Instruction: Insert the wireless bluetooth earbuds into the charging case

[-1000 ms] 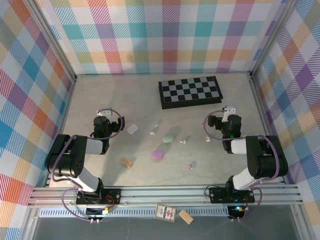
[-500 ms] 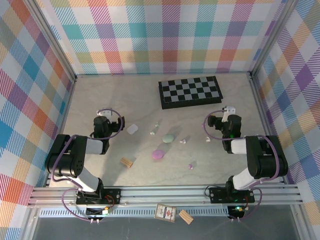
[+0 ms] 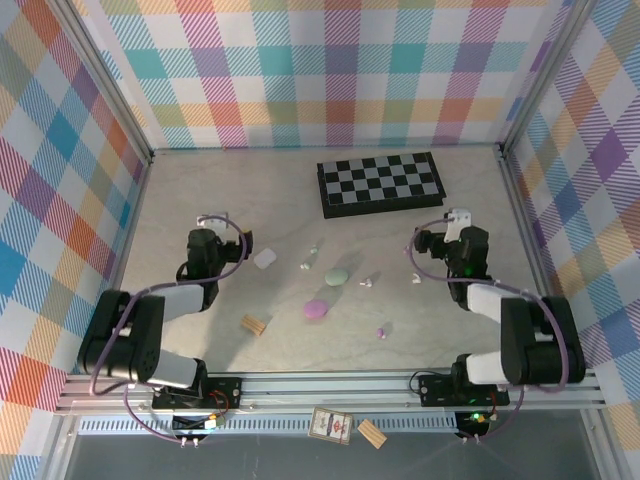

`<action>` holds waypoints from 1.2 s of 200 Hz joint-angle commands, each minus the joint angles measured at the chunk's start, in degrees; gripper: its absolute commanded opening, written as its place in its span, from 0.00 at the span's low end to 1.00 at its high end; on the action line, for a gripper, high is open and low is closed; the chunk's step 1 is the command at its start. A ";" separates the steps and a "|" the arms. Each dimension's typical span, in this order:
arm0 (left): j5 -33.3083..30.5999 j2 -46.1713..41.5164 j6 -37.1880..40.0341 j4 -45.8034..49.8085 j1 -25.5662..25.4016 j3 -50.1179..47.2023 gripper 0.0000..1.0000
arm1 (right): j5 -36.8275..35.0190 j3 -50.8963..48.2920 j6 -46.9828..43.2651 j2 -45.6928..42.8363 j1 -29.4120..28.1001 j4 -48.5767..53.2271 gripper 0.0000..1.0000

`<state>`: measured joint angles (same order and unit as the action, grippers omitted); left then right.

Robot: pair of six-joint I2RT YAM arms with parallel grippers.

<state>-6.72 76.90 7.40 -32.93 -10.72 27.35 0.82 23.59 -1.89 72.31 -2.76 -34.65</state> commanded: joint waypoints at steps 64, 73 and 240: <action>6.78 -14.83 1.83 31.85 -9.04 11.67 1.00 | 18.51 9.57 -20.91 -15.74 -16.95 33.21 0.99; 7.36 -15.60 0.61 34.09 -9.05 12.26 1.00 | 18.15 10.28 -22.47 -15.80 -19.83 35.41 0.99; 6.72 -22.92 -6.81 44.60 -9.05 10.40 1.00 | 14.31 26.34 -40.92 18.43 -47.59 45.41 0.99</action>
<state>0.40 55.59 1.65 9.76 -19.42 38.48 15.92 46.87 -37.63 87.57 -49.52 8.32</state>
